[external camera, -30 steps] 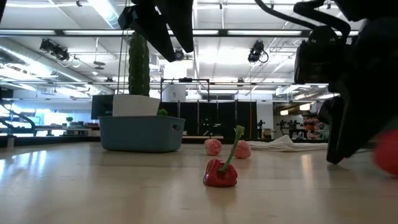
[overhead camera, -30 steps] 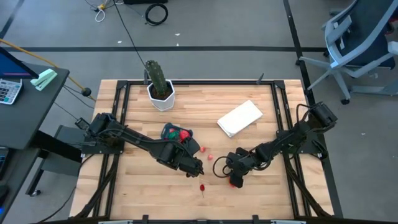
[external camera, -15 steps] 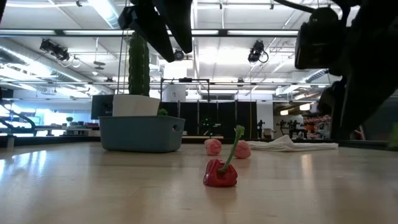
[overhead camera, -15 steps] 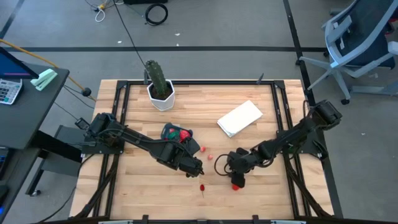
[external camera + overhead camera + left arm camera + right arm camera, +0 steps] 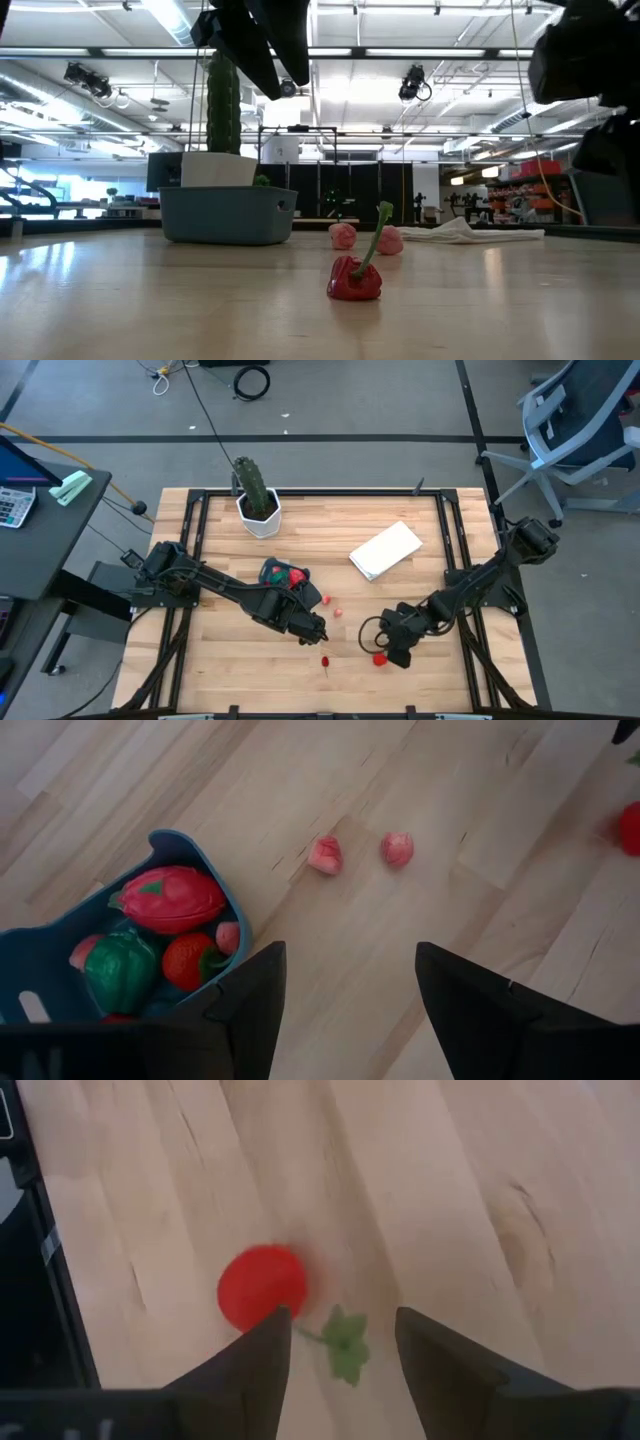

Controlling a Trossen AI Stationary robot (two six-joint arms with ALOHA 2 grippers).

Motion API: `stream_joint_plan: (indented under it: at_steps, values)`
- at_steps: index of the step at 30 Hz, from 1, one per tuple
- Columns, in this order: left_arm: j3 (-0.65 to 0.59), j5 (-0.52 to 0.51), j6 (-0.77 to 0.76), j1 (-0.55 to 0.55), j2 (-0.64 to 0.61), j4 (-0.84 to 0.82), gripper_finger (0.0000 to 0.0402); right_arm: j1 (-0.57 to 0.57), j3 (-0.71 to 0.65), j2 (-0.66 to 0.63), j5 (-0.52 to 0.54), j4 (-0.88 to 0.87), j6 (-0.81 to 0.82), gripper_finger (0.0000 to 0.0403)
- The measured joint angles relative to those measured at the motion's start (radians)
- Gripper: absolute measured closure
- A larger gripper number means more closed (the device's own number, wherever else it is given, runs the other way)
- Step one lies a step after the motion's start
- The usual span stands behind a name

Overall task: Pick and placing Produce into tupperware
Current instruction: Put the red strawberry into the blue bin

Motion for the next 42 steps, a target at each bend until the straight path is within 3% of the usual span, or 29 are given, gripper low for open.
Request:
stream_joint_plan:
  at_steps: [18,24,31,42]
  values:
    - [0.0,0.0,-0.007,0.001,0.0,0.001,0.0173,0.093,0.0,0.0,0.025,-0.001,0.09,0.0213]
    - [0.0,0.0,-0.006,0.001,0.0,0.001,0.0173,0.134,0.0,0.001,0.079,-0.001,0.117,0.0215]
    - [0.0,0.0,-0.007,0.001,0.0,0.001,0.0173,0.135,0.0,0.001,0.139,-0.012,0.091,0.0248]
    - [0.0,0.0,-0.007,0.001,0.0,0.001,0.0173,0.136,0.0,0.002,0.142,-0.044,0.066,0.0285]
